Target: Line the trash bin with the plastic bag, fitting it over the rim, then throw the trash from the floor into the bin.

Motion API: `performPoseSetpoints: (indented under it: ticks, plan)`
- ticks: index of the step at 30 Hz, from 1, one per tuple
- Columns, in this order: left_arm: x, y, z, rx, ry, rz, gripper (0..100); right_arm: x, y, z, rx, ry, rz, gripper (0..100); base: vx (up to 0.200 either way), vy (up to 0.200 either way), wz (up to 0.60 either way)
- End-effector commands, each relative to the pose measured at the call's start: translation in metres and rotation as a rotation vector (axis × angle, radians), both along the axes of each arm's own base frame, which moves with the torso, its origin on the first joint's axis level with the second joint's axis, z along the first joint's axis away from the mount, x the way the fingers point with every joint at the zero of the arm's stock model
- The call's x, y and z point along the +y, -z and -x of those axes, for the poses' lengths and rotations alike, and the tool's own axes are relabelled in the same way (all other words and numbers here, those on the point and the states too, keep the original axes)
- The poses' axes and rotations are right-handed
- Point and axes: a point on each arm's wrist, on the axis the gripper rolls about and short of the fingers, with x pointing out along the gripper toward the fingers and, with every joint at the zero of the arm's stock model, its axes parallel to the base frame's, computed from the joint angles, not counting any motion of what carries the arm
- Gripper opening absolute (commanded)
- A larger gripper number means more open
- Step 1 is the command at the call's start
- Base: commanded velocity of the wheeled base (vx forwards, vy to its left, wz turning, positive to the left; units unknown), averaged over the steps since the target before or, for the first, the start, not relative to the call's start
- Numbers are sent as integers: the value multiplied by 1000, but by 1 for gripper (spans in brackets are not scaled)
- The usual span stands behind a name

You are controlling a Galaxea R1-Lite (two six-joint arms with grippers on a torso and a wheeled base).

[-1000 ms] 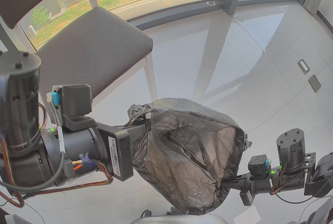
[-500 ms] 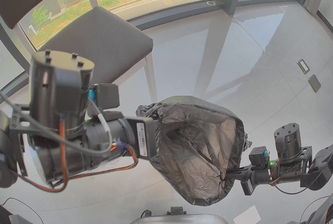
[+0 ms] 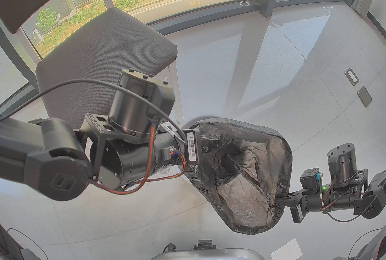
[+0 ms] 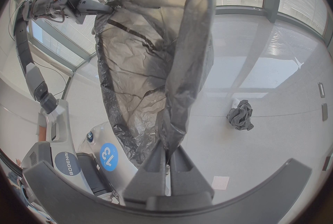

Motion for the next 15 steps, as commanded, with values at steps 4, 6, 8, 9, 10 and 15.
performPoseSetpoints:
  ticks: [4,6,8,9,10,15]
  plan:
    - [16,17,-29,42,-108,-24,0,6,-12,-19,-56,16,-31,0,0,0,0]
    - [27,17,-40,42,-147,-21,0,13,-16,-30,-73,16,-48,0,0,0,0]
    - [36,16,-52,39,-175,-5,0,21,-22,-39,-97,9,-68,0,0,0,0]
    - [41,15,-58,34,-192,3,0,25,-24,-43,-104,2,-76,0,0,0,0]
    - [44,15,-62,30,-205,7,0,29,-26,-46,-111,-2,-85,0,0,0,0]
    - [54,23,-73,46,-249,-2,0,45,-29,-59,-113,-1,-118,0,0,0,0]
